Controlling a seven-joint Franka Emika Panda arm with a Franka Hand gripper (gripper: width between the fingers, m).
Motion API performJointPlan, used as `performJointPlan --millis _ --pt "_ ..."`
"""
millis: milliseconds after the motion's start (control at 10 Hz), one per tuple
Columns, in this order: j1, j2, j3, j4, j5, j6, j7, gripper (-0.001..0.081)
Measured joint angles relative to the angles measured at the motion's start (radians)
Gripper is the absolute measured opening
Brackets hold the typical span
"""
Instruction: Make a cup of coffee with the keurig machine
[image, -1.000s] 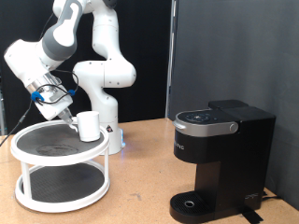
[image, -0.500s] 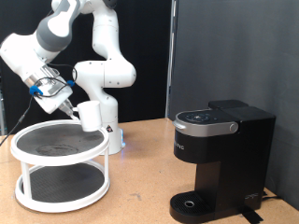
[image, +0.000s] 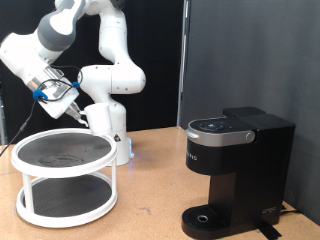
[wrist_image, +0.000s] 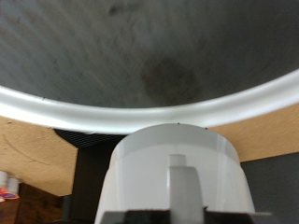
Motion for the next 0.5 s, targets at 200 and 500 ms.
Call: performJointPlan --millis 200,500 --pt "0.02 -0.003 0.077 -0.033 0.084 0.083 0.075 0.0001" --pt "0.077 0.001 0.19 -0.064 0.201 0.252 0.173 0.0001"
